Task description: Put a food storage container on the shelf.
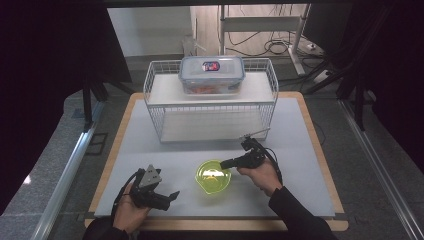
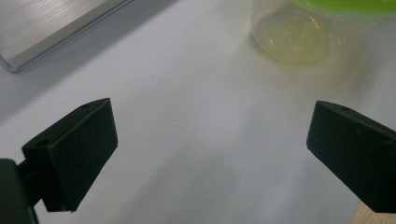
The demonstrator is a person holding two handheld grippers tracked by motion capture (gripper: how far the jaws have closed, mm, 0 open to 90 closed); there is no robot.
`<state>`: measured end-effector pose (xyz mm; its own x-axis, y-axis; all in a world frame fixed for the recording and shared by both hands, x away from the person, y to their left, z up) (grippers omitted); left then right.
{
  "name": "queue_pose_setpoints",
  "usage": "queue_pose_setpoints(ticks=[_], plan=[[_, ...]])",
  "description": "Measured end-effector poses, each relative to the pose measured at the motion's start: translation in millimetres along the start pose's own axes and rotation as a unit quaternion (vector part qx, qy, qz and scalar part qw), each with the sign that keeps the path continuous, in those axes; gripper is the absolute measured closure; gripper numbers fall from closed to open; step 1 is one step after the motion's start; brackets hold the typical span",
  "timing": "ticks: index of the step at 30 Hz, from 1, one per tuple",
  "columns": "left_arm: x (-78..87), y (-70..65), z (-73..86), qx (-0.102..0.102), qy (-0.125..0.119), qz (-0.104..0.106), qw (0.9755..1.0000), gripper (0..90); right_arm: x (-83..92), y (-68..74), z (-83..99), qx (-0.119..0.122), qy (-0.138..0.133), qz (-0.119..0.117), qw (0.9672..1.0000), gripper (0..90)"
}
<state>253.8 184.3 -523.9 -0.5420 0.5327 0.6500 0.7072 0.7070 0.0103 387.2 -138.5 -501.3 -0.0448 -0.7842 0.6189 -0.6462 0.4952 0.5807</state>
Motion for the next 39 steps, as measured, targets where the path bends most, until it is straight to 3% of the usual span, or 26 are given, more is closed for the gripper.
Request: queue_pose_setpoints(ticks=[3,7,19,29,39], plan=[[0.0,0.0,0.1,0.0,0.0,0.0,1.0,1.9,1.6,3.9,-0.4,-0.001,-0.007,-0.012,0.9999,82.2],[0.0,0.0,0.0,0.0,0.0,0.0,1.0,1.9,6.0,7.7,-2.0,0.008,-0.014,0.0,0.9999,82.3],[0.0,0.4,0.1,0.002,0.0,0.0,1.0,2.0,23.7,8.4,-8.1,0.002,-0.047,-0.013,0.9988,82.5],[-0.3,0.9,0.3,0.003,0.001,0.0,1.0,2.0,47.3,11.5,-17.1,-0.013,-0.083,-0.032,0.996,82.7],[-0.6,1.3,0.4,0.005,0.001,0.001,1.0,2.0,74.4,21.3,-35.9,-0.011,-0.111,-0.033,0.9931,82.8]])
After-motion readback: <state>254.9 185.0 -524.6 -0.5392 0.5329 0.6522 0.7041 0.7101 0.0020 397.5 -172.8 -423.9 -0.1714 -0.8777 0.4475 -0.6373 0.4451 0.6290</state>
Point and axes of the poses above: each handheld gripper's, and its own axes: x roughly backward along the jaws, z roughly out of its underside, y roughly to its left, the point moved 1 cm from there along -x, roughly forward along the jaws, and after that the axes turned 2 degrees about z, right-handed, at the moved point
